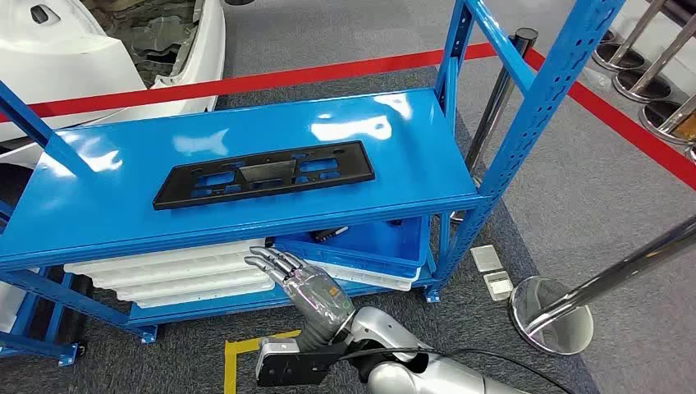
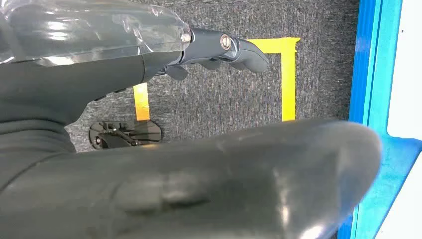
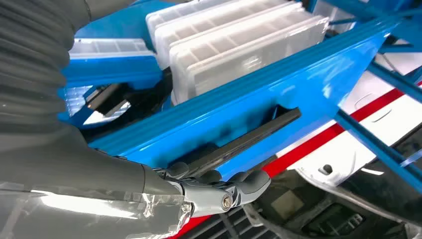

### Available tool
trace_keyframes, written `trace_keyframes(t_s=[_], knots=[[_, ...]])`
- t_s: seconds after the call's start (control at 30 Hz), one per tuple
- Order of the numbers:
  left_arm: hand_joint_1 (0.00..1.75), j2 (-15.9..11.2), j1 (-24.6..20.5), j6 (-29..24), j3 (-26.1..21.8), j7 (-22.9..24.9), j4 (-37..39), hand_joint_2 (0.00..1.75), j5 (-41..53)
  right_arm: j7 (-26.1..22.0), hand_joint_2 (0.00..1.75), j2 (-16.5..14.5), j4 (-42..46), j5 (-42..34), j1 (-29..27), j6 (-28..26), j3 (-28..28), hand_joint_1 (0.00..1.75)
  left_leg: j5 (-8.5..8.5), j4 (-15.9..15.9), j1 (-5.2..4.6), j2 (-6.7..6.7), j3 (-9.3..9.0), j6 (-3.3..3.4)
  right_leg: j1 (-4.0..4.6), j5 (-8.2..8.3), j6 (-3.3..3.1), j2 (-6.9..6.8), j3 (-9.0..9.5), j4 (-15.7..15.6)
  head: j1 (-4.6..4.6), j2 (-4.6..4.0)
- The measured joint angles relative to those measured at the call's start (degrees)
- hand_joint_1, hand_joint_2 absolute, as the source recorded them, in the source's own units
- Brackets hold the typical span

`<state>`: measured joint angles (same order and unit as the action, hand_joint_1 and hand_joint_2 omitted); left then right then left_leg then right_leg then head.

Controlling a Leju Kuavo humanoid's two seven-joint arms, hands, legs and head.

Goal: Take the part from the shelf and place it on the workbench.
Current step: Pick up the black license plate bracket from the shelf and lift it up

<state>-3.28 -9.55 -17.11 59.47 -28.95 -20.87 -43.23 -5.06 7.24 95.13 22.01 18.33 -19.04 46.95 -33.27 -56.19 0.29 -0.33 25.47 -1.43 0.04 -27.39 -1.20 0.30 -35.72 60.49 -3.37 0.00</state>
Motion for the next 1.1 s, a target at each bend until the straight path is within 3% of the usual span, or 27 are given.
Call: trace_keyframes(t_s=[0.27, 0.7, 1.1], knots=[[0.0, 0.0, 0.0, 0.1, 0.0, 0.3, 0.0, 0.0, 0.0, 3.3, 1.75, 1.4, 0.3, 3.5, 1.2, -2.3, -1.1, 0.0, -0.01, 0.0, -0.03, 0.0, -0.03, 0.01, -0.02, 0.05, 0.08, 0.0, 0.08, -0.1, 0.02, 0.0], [0.0, 0.0, -0.1, 0.8, 0.0, 1.8, 0.0, 0.0, 0.7, 17.5, 1.75, 8.1, 0.4, 21.8, 3.5, -7.8, -7.8, 0.0, -0.02, 0.0, -0.14, 0.01, -0.09, 0.04, -0.14, 0.12, 0.19, 0.01, 0.13, -0.2, 0.0, 0.0], [0.0, 0.0, -0.6, 2.3, 0.1, 2.2, 0.0, 0.0, 1.5, 16.8, 1.75, 10.6, 0.4, 21.5, 3.9, -8.6, -10.0, 0.0, -0.03, 0.0, -0.15, 0.01, -0.09, 0.05, -0.15, 0.12, 0.2, 0.01, 0.13, -0.2, 0.01, 0.0]])
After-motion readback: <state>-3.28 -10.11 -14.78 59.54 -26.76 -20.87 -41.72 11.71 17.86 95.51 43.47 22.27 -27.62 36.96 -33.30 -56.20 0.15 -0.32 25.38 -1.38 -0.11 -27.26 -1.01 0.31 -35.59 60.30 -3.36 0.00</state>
